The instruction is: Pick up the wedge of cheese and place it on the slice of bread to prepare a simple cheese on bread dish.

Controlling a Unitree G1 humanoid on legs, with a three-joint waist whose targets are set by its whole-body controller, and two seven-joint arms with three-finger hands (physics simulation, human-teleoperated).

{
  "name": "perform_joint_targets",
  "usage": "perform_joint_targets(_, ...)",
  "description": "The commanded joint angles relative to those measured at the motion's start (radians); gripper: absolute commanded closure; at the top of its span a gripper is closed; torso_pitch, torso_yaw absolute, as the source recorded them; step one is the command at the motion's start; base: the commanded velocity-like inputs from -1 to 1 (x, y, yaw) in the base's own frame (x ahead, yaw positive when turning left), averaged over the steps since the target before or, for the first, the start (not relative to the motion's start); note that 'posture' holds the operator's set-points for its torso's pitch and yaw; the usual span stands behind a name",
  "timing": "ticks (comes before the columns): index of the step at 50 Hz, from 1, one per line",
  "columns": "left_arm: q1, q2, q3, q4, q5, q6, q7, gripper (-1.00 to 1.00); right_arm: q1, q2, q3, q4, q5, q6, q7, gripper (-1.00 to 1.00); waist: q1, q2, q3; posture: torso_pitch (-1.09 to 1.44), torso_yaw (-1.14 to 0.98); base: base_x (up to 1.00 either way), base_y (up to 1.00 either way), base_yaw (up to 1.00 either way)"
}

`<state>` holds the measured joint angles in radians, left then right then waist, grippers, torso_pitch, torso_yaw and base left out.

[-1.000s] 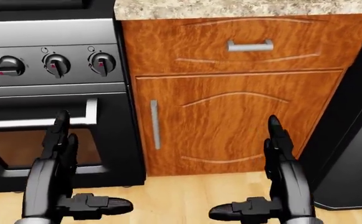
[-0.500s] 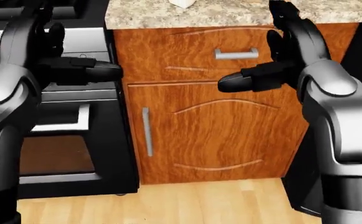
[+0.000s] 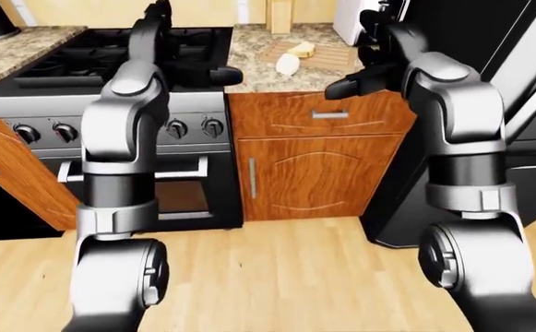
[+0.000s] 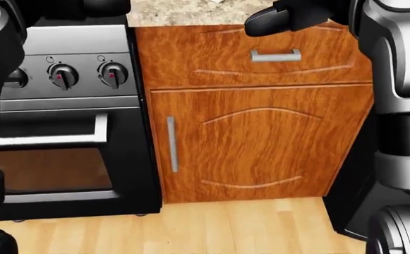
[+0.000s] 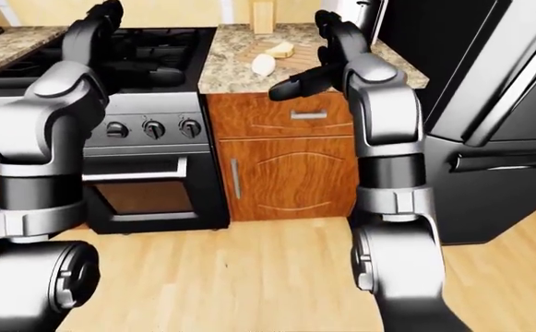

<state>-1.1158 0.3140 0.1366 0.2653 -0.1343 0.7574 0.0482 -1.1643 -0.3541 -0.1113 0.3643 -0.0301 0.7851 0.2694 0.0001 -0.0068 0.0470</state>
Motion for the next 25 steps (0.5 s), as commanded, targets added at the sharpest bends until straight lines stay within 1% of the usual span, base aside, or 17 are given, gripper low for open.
perform_joint_targets(1,-0.046,0.013,0.008,-0.035,0.003,-0.029,0.001,-1.00,-0.030,-0.008,-0.009,-0.035,-0.007,-0.031,-0.001,-1.00,-0.001,0.003,-0.032,0.00,0.00,0.02,0.00,0.00)
perform_joint_targets(3,-0.043,0.011,0.006,-0.040,0.005,-0.029,0.001,-1.00,-0.051,-0.011,-0.008,-0.030,-0.012,-0.017,0.004,-1.00,0.000,0.003,-0.032,0.00,0.00,0.02,0.00,0.00)
perform_joint_targets(5,-0.043,0.012,0.007,-0.042,0.005,-0.029,0.001,-1.00,-0.036,-0.005,-0.008,-0.039,-0.015,-0.024,0.004,-1.00,-0.001,0.004,-0.033,0.00,0.00,0.01,0.00,0.00)
perform_joint_targets(7,-0.044,0.013,0.007,-0.047,0.006,-0.025,0.001,-1.00,-0.049,-0.007,-0.007,-0.041,-0.018,-0.012,0.009,-1.00,0.001,0.005,-0.030,0.00,0.00,0.01,0.00,0.00)
perform_joint_targets(10,-0.044,0.013,0.007,-0.048,0.008,-0.026,0.001,-1.00,-0.055,-0.008,-0.008,-0.033,-0.021,-0.012,0.011,-1.00,0.000,0.006,-0.030,0.00,0.00,0.01,0.00,0.00)
perform_joint_targets(11,-0.045,0.013,0.007,-0.048,0.008,-0.025,0.001,-1.00,-0.041,-0.004,-0.009,-0.039,-0.022,-0.020,0.009,-1.00,0.000,0.006,-0.031,0.00,0.00,0.01,0.00,0.00)
perform_joint_targets(12,-0.047,0.013,0.007,-0.048,0.009,-0.024,0.001,-1.00,-0.054,-0.007,-0.009,-0.034,-0.023,-0.012,0.012,-1.00,0.000,0.006,-0.031,0.00,0.00,0.04,0.00,0.00)
perform_joint_targets(13,-0.049,0.014,0.007,-0.048,0.010,-0.023,0.001,-1.00,-0.055,-0.007,-0.009,-0.035,-0.024,-0.010,0.013,-1.00,-0.001,0.010,-0.052,0.00,0.00,0.06,0.00,0.00)
perform_joint_targets(17,-0.056,0.012,0.004,-0.052,0.014,-0.015,0.002,-1.00,-0.053,-0.007,-0.010,-0.037,-0.026,-0.010,0.015,-1.00,-0.001,0.012,-0.039,0.00,0.00,0.09,0.00,0.00)
perform_joint_targets(19,-0.061,0.009,0.000,-0.060,0.018,-0.007,0.003,-1.00,-0.041,-0.005,-0.010,-0.049,-0.026,-0.012,0.016,-1.00,-0.001,0.010,-0.039,0.00,0.00,0.11,0.00,0.00)
perform_joint_targets(22,-0.057,0.004,-0.003,-0.063,0.023,-0.009,0.004,-1.00,-0.060,-0.012,-0.009,-0.047,-0.028,0.004,0.024,-1.00,-0.001,0.007,-0.032,0.00,0.00,0.12,0.00,0.00)
perform_joint_targets(25,-0.061,0.002,-0.004,-0.065,0.027,-0.005,0.002,-1.00,-0.052,-0.014,-0.012,-0.056,-0.029,0.005,0.025,-1.00,0.000,0.018,-0.030,0.00,0.00,0.12,0.00,0.00)
